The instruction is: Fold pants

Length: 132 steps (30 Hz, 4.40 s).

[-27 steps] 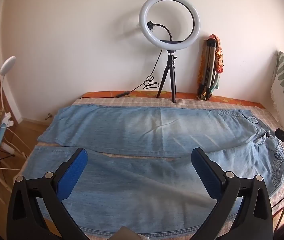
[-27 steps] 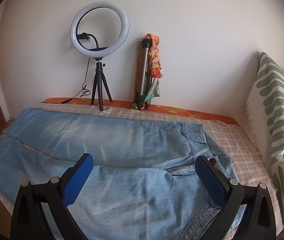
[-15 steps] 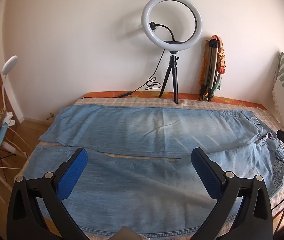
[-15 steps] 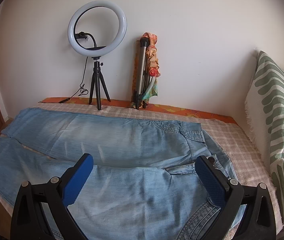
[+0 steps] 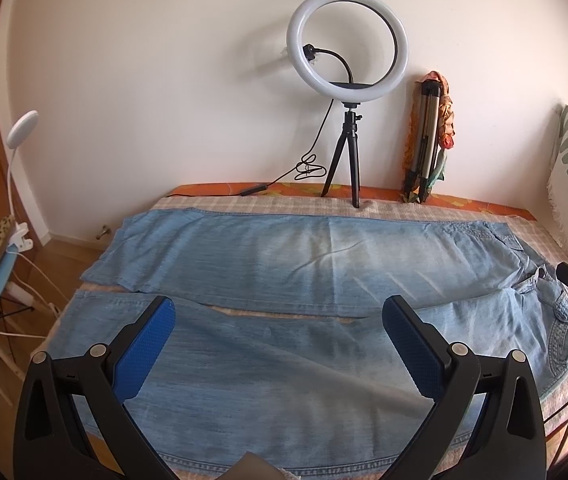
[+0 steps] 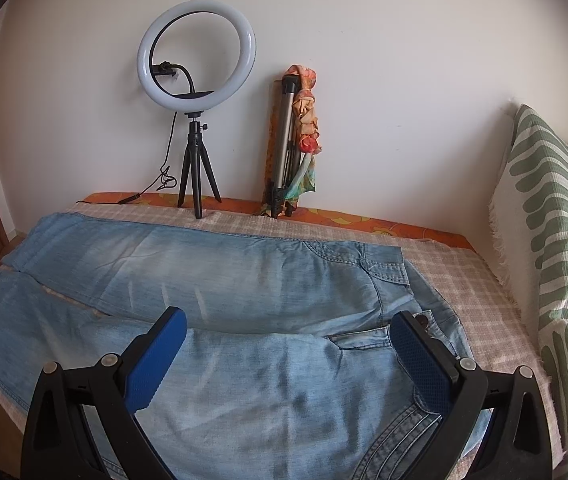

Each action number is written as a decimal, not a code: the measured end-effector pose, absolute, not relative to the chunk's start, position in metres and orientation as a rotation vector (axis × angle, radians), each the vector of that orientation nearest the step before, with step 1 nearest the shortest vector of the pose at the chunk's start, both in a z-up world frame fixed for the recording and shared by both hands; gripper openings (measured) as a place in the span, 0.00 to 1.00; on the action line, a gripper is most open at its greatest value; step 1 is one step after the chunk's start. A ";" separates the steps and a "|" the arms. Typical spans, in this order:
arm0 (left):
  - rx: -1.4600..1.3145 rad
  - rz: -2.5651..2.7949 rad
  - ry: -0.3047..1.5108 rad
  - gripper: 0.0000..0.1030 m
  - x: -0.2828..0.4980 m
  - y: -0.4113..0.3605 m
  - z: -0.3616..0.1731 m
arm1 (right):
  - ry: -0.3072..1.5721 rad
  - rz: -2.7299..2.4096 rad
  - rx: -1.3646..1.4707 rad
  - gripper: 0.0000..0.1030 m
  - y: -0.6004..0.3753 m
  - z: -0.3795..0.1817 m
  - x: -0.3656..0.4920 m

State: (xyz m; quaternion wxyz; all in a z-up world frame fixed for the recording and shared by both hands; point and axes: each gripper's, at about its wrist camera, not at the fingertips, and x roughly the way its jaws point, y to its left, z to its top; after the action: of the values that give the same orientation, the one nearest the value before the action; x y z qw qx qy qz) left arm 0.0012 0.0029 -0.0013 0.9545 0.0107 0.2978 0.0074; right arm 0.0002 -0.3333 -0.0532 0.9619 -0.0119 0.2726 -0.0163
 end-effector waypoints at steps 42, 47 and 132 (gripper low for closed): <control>0.024 0.028 0.604 1.00 0.003 0.007 -0.002 | 0.557 -0.026 -0.042 1.00 -0.329 -0.054 0.000; 0.026 0.028 0.607 1.00 0.003 0.007 -0.002 | 0.557 -0.028 -0.043 1.00 -0.328 -0.055 0.000; -0.355 0.127 1.020 0.51 0.323 0.178 -0.104 | 0.885 0.759 -0.548 0.04 -0.181 -0.133 0.269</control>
State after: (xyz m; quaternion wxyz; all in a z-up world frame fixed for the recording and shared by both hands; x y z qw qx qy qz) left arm 0.3230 0.1782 -0.1042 0.8557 -0.1688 0.4853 0.0605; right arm 0.2694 -0.1808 -0.1332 0.7998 -0.2554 0.4123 0.3537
